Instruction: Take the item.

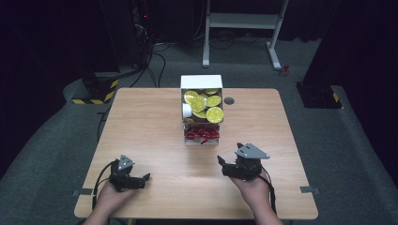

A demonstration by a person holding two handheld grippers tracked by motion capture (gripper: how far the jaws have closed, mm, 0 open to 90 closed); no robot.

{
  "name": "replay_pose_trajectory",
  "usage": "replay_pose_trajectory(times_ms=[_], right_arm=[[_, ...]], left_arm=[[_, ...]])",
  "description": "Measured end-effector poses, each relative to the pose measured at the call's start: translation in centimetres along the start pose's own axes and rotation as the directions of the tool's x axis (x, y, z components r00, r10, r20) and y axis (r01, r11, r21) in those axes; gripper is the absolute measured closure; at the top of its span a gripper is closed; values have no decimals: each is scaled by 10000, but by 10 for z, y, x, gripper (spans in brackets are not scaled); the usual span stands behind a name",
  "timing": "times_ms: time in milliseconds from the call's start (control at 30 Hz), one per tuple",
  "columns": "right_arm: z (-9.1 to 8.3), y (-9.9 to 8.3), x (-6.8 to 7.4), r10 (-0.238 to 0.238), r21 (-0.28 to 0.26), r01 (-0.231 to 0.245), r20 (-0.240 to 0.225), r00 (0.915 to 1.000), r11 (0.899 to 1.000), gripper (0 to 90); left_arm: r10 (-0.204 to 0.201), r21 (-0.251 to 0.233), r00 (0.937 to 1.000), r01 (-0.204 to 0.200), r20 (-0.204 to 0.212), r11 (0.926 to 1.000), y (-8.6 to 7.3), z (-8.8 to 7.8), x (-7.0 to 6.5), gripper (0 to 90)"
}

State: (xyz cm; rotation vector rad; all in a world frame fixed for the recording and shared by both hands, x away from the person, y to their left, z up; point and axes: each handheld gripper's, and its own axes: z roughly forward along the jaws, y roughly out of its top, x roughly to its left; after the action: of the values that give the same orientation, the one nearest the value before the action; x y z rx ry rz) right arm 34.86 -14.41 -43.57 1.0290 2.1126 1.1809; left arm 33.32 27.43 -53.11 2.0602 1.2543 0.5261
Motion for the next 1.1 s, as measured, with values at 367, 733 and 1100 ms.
replay_pose_trajectory(times_ms=[367, 733, 1100], right_arm=[[-8, 14, 6, -86, -404, 87, 17, 10000, 9991, 163], [-13, 39, 13, -386, -970, 379, -63, 9992, 9946, 181], [-13, 72, 18, -655, -1448, 644, -34, 9978, 9874, 236]], left_arm=[[2, -9, 10000, -2, 9, 10000, 0, 0, 0, 18], [46, -10, 10000, -46, -12, 10000, 0, 0, 0, 21], [92, 12, 10000, -91, -12, 10000, 0, -1, 0, 24]])
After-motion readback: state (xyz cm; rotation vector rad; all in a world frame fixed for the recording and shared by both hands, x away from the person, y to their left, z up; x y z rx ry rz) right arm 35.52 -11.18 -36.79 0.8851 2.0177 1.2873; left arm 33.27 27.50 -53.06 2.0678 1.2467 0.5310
